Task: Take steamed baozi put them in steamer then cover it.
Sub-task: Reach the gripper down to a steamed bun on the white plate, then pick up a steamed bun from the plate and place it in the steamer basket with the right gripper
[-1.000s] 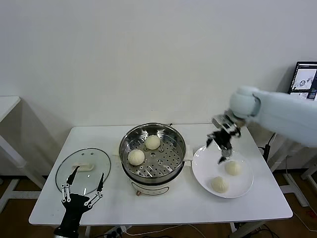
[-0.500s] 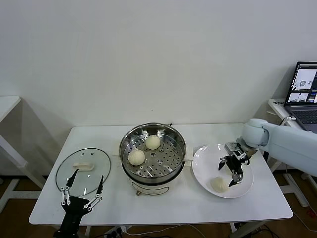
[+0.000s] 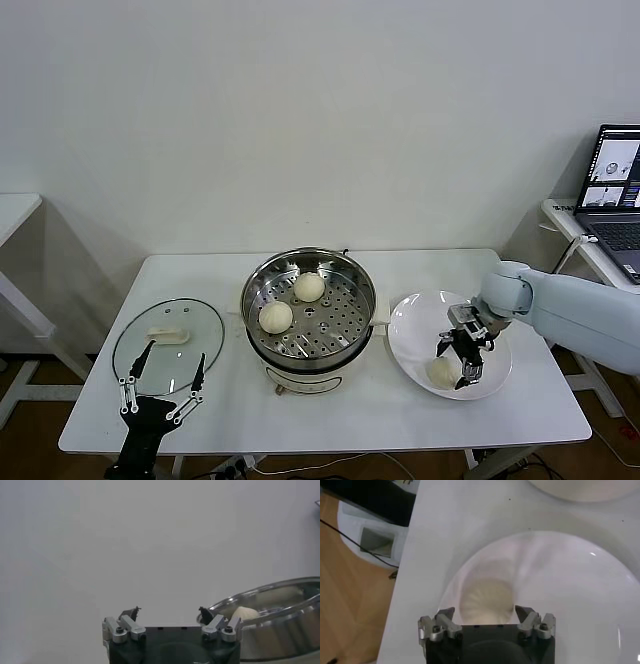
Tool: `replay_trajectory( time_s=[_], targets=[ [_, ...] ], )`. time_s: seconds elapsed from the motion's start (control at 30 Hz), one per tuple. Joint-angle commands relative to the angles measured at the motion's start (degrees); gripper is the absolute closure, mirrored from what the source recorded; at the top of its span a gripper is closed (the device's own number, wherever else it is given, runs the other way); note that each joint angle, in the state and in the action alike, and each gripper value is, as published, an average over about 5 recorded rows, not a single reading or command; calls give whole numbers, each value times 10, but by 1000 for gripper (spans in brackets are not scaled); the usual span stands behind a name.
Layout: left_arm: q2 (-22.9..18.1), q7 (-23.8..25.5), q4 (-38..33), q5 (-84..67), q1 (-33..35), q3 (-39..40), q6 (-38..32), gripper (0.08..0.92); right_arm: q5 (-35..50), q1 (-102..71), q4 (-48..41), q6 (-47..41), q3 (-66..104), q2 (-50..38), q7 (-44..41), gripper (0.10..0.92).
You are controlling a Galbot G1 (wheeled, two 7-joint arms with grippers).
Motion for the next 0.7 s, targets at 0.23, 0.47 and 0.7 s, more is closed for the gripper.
replay_trajectory(
  time_s=[0.23, 0.47, 0.7],
  targets=[
    [0, -2, -1, 0, -1, -1, 1, 177, -1, 36, 15, 6, 0, -1, -12, 388],
    [4, -4, -3, 0, -1, -1, 2, 177, -2, 209, 34, 76, -11, 34, -61, 397],
    [7, -8, -7, 0, -1, 0, 2, 177, 35, 358, 60, 183, -57, 135, -60, 393]
  ],
)
